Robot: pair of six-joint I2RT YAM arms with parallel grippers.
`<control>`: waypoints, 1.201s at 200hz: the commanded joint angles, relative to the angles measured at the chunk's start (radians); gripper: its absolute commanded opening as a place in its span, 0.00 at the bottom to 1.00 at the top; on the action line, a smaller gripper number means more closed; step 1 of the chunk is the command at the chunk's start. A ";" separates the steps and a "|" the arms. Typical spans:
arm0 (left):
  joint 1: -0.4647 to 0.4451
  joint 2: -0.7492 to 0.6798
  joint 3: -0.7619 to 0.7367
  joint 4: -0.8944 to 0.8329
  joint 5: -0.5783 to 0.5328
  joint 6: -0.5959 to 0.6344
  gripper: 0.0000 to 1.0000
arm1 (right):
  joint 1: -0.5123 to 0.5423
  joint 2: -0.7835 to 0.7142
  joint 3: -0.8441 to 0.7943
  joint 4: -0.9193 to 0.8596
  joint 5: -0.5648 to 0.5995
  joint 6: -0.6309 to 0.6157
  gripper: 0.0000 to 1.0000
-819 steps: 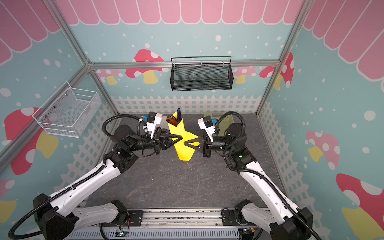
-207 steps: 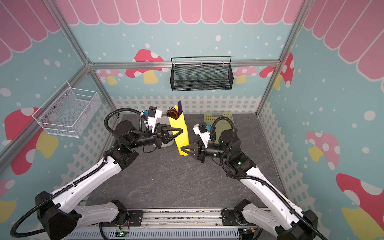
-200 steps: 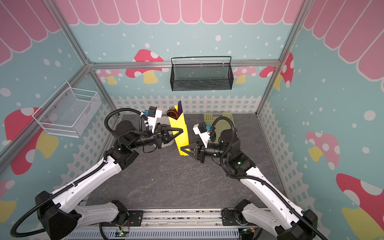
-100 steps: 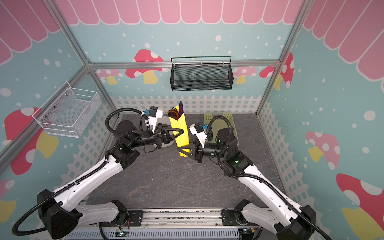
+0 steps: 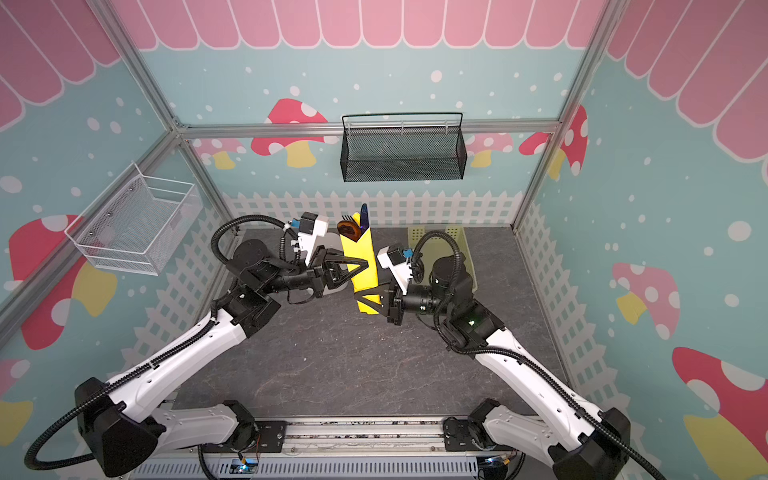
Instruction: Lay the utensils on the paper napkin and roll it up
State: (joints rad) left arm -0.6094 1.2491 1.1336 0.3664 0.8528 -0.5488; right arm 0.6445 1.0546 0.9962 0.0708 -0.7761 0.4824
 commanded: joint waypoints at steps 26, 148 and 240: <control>0.012 -0.092 -0.011 -0.061 -0.085 0.055 0.36 | 0.014 -0.048 0.016 0.059 0.007 -0.027 0.03; 0.043 0.018 -0.042 0.381 0.186 -0.256 0.68 | 0.014 -0.068 -0.020 0.217 -0.091 0.036 0.02; -0.035 0.089 0.029 0.345 0.251 -0.234 0.70 | 0.014 -0.042 -0.019 0.211 -0.107 0.041 0.02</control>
State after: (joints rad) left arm -0.6212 1.3281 1.1164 0.7364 1.0695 -0.8124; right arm 0.6502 1.0100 0.9771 0.2298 -0.8597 0.5217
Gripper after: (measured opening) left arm 0.697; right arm 0.127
